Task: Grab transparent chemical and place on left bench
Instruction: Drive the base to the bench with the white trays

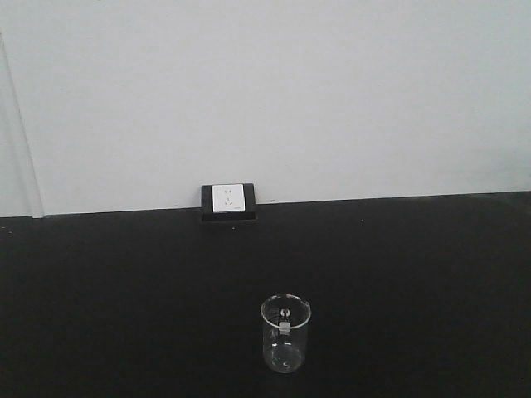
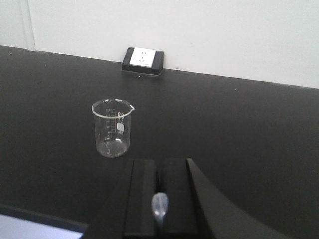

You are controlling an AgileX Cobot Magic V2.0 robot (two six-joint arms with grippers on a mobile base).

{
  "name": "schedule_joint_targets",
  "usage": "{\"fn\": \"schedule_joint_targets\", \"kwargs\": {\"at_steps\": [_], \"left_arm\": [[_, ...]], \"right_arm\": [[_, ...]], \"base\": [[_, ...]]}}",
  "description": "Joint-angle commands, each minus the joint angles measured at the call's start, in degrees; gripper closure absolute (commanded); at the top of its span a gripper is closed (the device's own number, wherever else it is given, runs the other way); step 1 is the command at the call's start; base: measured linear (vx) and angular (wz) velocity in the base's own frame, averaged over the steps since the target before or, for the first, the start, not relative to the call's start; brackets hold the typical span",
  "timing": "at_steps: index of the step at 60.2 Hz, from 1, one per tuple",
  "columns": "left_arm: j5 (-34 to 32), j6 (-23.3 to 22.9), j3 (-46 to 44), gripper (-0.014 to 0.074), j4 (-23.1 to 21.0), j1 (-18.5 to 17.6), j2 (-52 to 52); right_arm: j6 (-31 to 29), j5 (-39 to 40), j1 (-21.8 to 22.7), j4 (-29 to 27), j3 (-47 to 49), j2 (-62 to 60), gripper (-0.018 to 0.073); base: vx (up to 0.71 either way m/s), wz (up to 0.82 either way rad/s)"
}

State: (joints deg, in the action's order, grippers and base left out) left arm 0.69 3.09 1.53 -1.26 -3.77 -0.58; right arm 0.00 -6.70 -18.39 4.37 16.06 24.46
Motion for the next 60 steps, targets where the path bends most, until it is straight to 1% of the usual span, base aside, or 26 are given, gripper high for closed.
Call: {"fn": "schedule_joint_targets", "kwargs": {"at_steps": [1, 28, 60], "left_arm": [[-4.49, -0.45, 0.93, 0.06, -0.04, -0.1, -1.1], [-4.49, -0.45, 0.93, 0.06, -0.04, -0.1, -1.1], [-4.49, -0.45, 0.93, 0.06, -0.04, -0.1, -1.1]], "right_arm": [[-0.57, 4.74, 0.26, 0.45, 1.73, 0.31, 0.0562], [-0.57, 4.74, 0.26, 0.45, 1.73, 0.31, 0.0562], [-0.57, 4.68, 0.26, 0.45, 1.73, 0.31, 0.0562]], "base": [[-0.21, -0.14], [-0.24, -0.02], [-0.3, 0.24]]}}
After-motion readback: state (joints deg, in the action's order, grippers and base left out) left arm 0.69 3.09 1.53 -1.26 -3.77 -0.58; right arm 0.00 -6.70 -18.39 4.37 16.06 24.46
